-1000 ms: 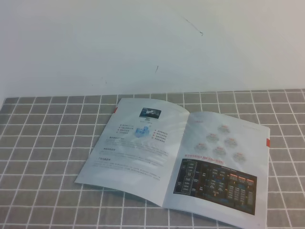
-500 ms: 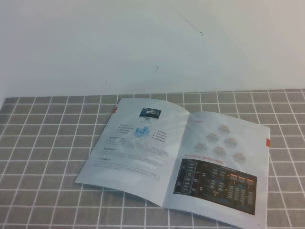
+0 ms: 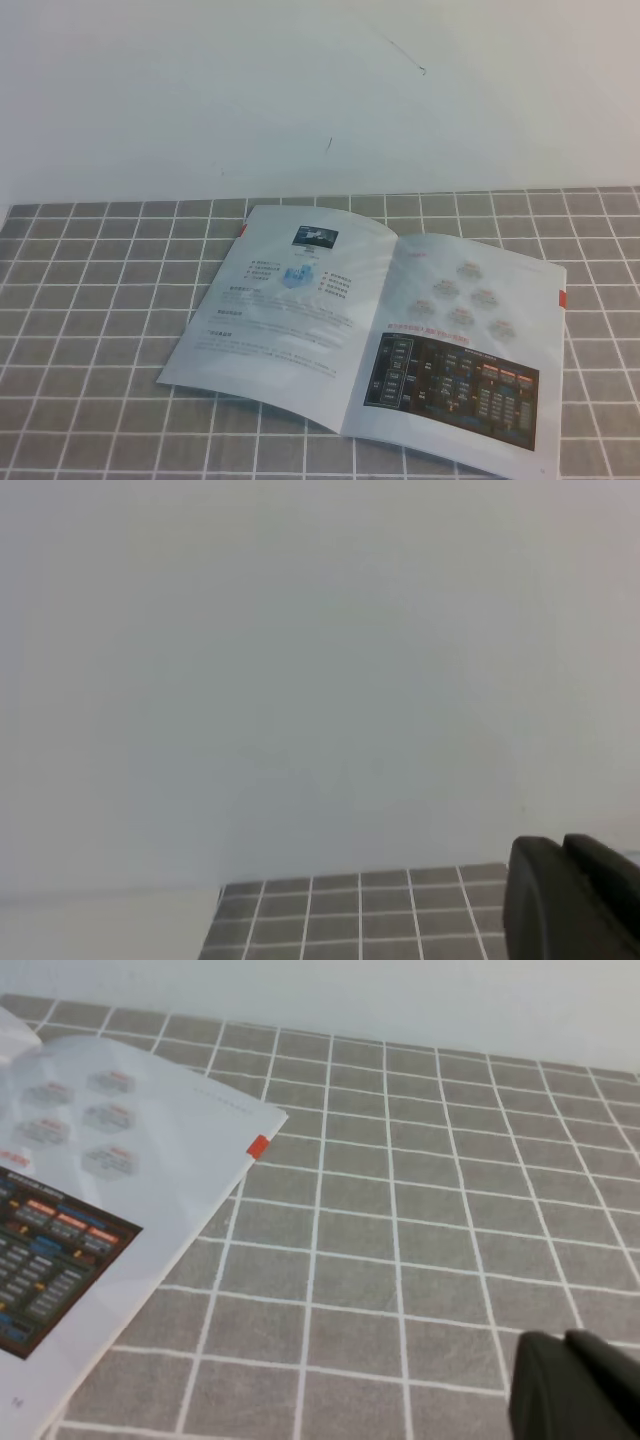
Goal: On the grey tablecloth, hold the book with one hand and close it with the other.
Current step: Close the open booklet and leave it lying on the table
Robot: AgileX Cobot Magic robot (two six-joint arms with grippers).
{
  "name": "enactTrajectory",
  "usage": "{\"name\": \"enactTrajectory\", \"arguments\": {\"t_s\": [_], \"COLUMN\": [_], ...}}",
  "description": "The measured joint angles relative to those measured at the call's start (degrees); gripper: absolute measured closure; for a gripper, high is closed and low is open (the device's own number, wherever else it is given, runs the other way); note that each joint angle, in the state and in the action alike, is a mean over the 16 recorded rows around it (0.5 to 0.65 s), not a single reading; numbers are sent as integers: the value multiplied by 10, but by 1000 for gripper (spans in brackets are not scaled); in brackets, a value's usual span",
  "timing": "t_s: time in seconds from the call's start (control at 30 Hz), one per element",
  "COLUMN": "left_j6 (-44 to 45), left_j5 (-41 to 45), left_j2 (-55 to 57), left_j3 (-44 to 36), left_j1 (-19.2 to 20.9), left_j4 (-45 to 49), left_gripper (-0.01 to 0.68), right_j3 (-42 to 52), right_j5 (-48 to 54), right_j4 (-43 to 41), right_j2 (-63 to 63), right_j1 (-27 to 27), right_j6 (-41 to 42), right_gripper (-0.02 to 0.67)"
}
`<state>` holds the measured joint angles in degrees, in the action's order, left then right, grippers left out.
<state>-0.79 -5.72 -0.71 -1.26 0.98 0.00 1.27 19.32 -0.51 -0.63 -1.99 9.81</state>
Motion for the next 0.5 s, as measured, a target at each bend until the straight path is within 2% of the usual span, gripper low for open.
{"name": "enactTrajectory", "arguments": {"t_s": [0.23,0.5], "left_j6": [-12,-32], "left_j5": [-79,-160], "left_j2": [0,0], "left_j3": [0,0], "left_j1": [0,0], "left_j4": [1,3], "left_gripper": [676,676], "right_j3": [2,4], "right_j5": [-52,-213], "right_j4": [-23,-40], "right_j2": [0,0], "right_j1": [0,0], "right_j6": [2,-5], "right_gripper": [651,651]}}
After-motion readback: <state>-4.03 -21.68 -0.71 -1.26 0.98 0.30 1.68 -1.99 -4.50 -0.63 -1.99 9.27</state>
